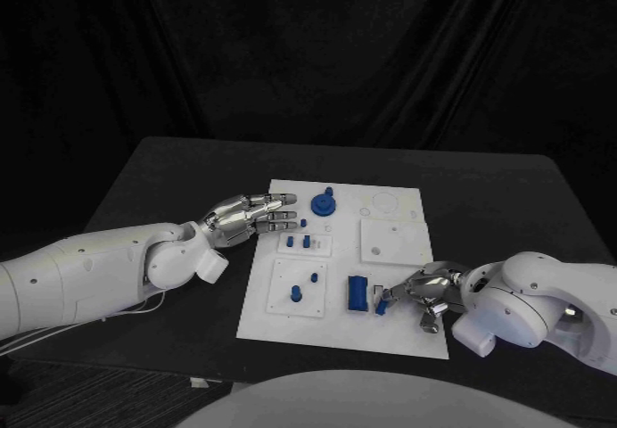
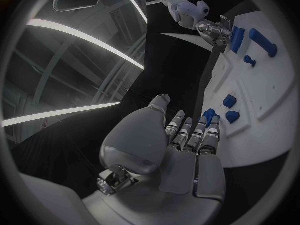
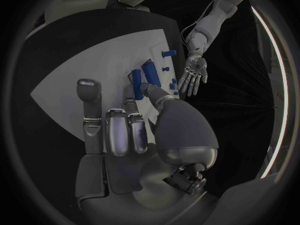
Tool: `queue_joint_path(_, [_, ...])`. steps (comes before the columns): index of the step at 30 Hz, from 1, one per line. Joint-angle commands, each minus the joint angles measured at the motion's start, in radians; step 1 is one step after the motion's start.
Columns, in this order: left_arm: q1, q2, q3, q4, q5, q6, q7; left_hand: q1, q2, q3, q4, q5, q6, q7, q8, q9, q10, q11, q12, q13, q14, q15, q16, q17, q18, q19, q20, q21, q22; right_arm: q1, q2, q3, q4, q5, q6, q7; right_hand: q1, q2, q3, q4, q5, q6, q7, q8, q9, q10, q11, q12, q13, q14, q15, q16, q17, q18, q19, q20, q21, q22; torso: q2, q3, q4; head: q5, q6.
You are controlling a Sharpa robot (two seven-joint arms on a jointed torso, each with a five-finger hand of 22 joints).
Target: Assemble the parts on the task board
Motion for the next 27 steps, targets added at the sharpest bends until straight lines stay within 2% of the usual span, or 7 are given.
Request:
queue_joint_path(1, [-0.001, 0.002, 0.001, 0.001, 0.003, 0.016, 0.007, -0.011, -0.003, 0.007, -0.001, 0.004, 0.006, 0.007, 0.006, 0.001, 0.004, 0.004, 0.002, 0.001, 0.008, -0.002, 0.004, 0.001, -0.006, 0.009, 0.000, 0.006, -0.001, -0.003, 0.000, 0.000, 0.009, -0.085, -0.027, 0.022, 0.007, 0.007, -0.003, -0.006, -0.001, -0.005, -0.005, 0.004, 0.001, 0.104, 0.003, 0.003, 0.263, 0.047, -0.001, -0.005, -0.001, 0.020, -0.006, -0.001, -0.005, 0.062, 0.000, 0.0001, -0.0001, 0.000, 0.000])
queue_joint_path(14, [-0.002, 0.005, 0.001, -0.001, 0.003, 0.020, 0.002, -0.012, -0.003, 0.008, -0.002, 0.004, 0.005, 0.007, 0.005, 0.000, 0.004, 0.005, 0.001, 0.000, 0.007, -0.001, 0.003, 0.001, -0.006, 0.008, 0.000, 0.006, -0.002, -0.006, 0.002, 0.000, 0.018, -0.204, -0.029, 0.034, 0.013, 0.006, -0.015, -0.007, -0.009, -0.019, -0.003, 0.013, 0.008, 0.104, 0.004, 0.003, 0.263, 0.047, 0.000, -0.005, 0.000, 0.021, -0.007, 0.000, -0.011, 0.060, 0.000, 0.0001, 0.0002, 0.002, 0.000])
queue_joint_path(22, [-0.003, 0.006, 0.001, -0.002, 0.003, 0.023, -0.002, -0.012, -0.003, 0.008, -0.002, 0.004, 0.005, 0.007, 0.005, 0.000, 0.004, 0.005, 0.001, 0.000, 0.007, -0.001, 0.003, 0.001, -0.006, 0.008, 0.000, 0.006, -0.002, -0.007, 0.005, 0.000, 0.018, -0.235, -0.005, 0.029, 0.017, 0.009, -0.043, 0.001, -0.062, -0.054, 0.001, 0.040, 0.027, 0.104, 0.009, 0.003, 0.263, 0.047, 0.004, -0.006, -0.004, 0.021, -0.008, 0.003, -0.013, 0.059, 0.000, -0.0001, 0.0001, 0.001, 0.000])
queue_joint_path(27, [-0.004, 0.006, 0.001, -0.002, 0.003, 0.023, -0.003, -0.012, -0.003, 0.008, -0.002, 0.004, 0.005, 0.007, 0.005, 0.000, 0.004, 0.005, 0.001, 0.000, 0.007, -0.001, 0.003, 0.001, -0.006, 0.008, 0.000, 0.006, -0.002, -0.007, 0.009, 0.000, 0.015, -0.244, 0.016, 0.022, 0.013, 0.007, -0.068, 0.014, -0.125, -0.073, 0.003, 0.062, 0.040, 0.104, 0.010, 0.003, 0.263, 0.046, 0.005, -0.006, -0.007, 0.022, -0.009, 0.004, -0.017, 0.057, 0.000, -0.0001, 0.0000, 0.002, 0.000])
